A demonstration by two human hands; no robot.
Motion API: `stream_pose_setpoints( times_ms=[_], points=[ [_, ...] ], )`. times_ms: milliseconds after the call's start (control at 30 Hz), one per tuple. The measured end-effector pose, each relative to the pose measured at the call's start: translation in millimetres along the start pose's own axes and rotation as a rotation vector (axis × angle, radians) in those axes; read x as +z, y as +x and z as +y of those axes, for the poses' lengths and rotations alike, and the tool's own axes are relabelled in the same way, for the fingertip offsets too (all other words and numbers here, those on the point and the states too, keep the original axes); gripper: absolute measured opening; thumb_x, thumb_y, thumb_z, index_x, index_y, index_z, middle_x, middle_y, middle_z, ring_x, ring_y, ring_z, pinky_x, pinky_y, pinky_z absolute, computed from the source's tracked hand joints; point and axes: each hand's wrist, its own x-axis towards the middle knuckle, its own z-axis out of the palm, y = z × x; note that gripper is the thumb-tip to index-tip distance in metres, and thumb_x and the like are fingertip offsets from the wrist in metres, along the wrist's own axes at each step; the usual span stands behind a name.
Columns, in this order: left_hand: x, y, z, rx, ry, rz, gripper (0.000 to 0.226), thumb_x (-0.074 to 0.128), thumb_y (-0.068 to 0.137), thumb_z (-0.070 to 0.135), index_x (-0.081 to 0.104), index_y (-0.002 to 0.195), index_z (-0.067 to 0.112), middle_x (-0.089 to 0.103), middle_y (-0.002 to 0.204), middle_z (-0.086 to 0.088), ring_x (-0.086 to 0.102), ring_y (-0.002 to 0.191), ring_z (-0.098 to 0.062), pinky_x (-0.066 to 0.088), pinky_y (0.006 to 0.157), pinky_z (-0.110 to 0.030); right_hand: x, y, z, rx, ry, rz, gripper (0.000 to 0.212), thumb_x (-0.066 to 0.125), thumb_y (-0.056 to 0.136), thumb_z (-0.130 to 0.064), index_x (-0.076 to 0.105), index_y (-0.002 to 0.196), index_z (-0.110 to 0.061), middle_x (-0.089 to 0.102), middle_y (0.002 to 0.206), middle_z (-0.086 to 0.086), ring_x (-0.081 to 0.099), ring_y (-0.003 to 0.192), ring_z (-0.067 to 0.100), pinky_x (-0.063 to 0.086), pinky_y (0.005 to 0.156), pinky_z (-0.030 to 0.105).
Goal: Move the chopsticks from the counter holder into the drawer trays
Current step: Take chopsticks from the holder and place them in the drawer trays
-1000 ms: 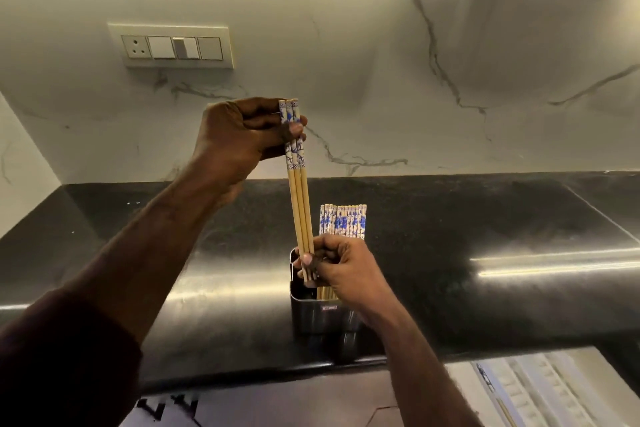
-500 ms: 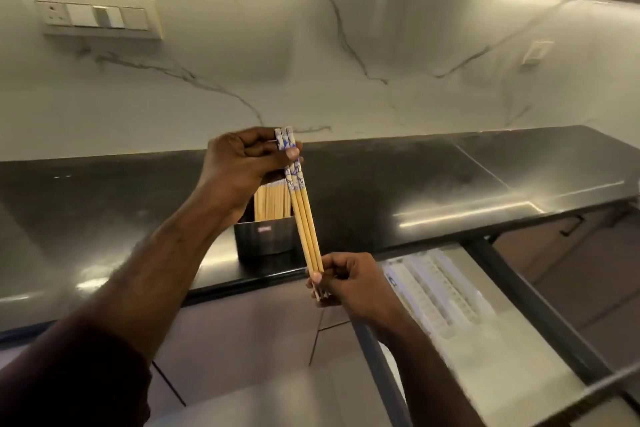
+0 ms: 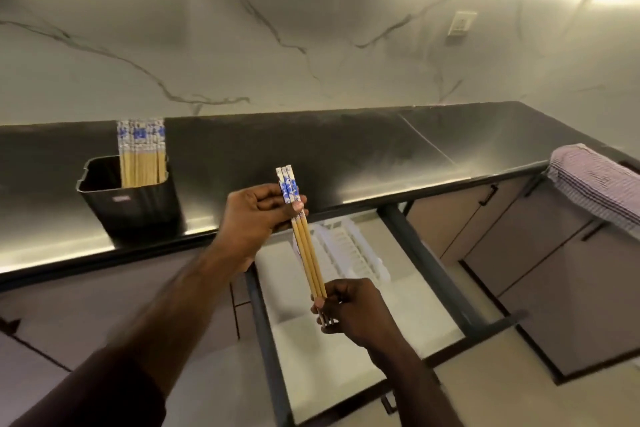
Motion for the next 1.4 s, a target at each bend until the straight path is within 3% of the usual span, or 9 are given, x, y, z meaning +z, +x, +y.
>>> stream_pose_setpoints(
  times_ms=[167, 333, 567, 767, 967, 1100, 1233, 1300, 1400],
  points=[
    [64, 18, -54, -0.082, 0.089, 0.004, 0.024, 0.07, 0.079, 0.002, 0.068, 0.101, 0.012, 0.076, 0.091, -0.008, 0.074, 0.083, -0.021, 0.06, 0.071, -0.027, -65, 11, 25, 0.093, -0.016, 0.018, 0.009, 0.066, 0.087, -0.005, 0.074, 0.085, -0.001, 0.071, 0.073, 0.011, 0.062, 0.059, 0.018, 0.056, 0.057, 0.027],
    [93, 45, -99, -0.197, 0.11, 0.013, 0.02, 0.068, 0.082, 0.002, 0.068, 0.1, 0.011, 0.076, 0.092, -0.006, 0.074, 0.081, -0.017, 0.06, 0.07, -0.027, -104, 40, 44, 0.178, -0.135, 0.012, 0.013, 0.061, 0.086, -0.002, 0.074, 0.088, 0.0, 0.074, 0.085, 0.019, 0.063, 0.063, 0.019, 0.061, 0.061, 0.031],
    [93, 86, -183, -0.383, 0.201, 0.007, 0.02, 0.072, 0.08, 0.006, 0.069, 0.099, 0.004, 0.076, 0.094, -0.008, 0.073, 0.086, -0.021, 0.06, 0.076, -0.032, -118, 96, 78, 0.418, -0.261, -0.07, 0.018, 0.058, 0.082, 0.002, 0.076, 0.086, -0.002, 0.073, 0.078, 0.009, 0.067, 0.062, 0.014, 0.063, 0.059, 0.036],
    [76, 122, -244, -0.451, 0.489, 0.038, 0.006, 0.072, 0.082, 0.016, 0.073, 0.088, 0.014, 0.075, 0.083, 0.0, 0.071, 0.078, -0.013, 0.058, 0.079, -0.031, -96, 157, 105, 0.59, -0.261, -0.109, 0.013, 0.066, 0.078, -0.005, 0.075, 0.086, 0.0, 0.073, 0.072, 0.008, 0.07, 0.061, 0.019, 0.063, 0.064, 0.043],
    [59, 152, -285, -0.419, 0.963, -0.078, 0.019, 0.059, 0.091, 0.031, 0.067, 0.103, 0.018, 0.071, 0.098, 0.0, 0.069, 0.086, -0.014, 0.053, 0.091, -0.035, -65, 221, 128, 0.683, -0.225, -0.114, 0.022, 0.072, 0.077, -0.005, 0.069, 0.096, 0.006, 0.074, 0.087, 0.019, 0.074, 0.073, 0.031, 0.062, 0.064, 0.05],
    [58, 160, -297, -0.378, 1.16, -0.179, 0.023, 0.052, 0.095, 0.034, 0.058, 0.112, 0.019, 0.068, 0.103, 0.002, 0.068, 0.087, -0.011, 0.057, 0.083, -0.033, -53, 265, 169, 0.68, -0.29, -0.118, 0.036, 0.08, 0.068, -0.014, 0.066, 0.099, -0.002, 0.074, 0.091, 0.017, 0.073, 0.08, 0.034, 0.061, 0.064, 0.051],
    [58, 166, -310, -0.333, 1.356, -0.291, 0.036, 0.04, 0.098, 0.041, 0.051, 0.129, 0.024, 0.062, 0.126, 0.005, 0.055, 0.121, -0.014, 0.038, 0.104, -0.038, -38, 302, 218, 0.648, -0.401, -0.099, 0.046, 0.083, 0.058, -0.029, 0.065, 0.097, -0.009, 0.073, 0.09, 0.01, 0.073, 0.085, 0.029, 0.061, 0.075, 0.047],
    [55, 167, -317, -0.359, 1.409, -0.339, 0.04, 0.037, 0.099, 0.042, 0.047, 0.134, 0.027, 0.057, 0.135, 0.003, 0.045, 0.132, -0.017, 0.027, 0.112, -0.044, -34, 298, 201, 0.637, -0.422, -0.1, 0.046, 0.08, 0.062, -0.028, 0.064, 0.101, -0.008, 0.073, 0.094, 0.01, 0.072, 0.087, 0.03, 0.06, 0.076, 0.047],
    [53, 168, -320, -0.272, 1.569, -0.439, 0.048, 0.032, 0.1, 0.043, 0.031, 0.146, 0.028, 0.031, 0.155, 0.001, 0.005, 0.149, -0.024, -0.013, 0.115, -0.052, -33, 280, 158, 0.586, -0.506, -0.119, 0.038, 0.072, 0.078, -0.026, 0.06, 0.108, -0.006, 0.069, 0.104, 0.01, 0.069, 0.097, 0.03, 0.059, 0.083, 0.043]
  ],
)
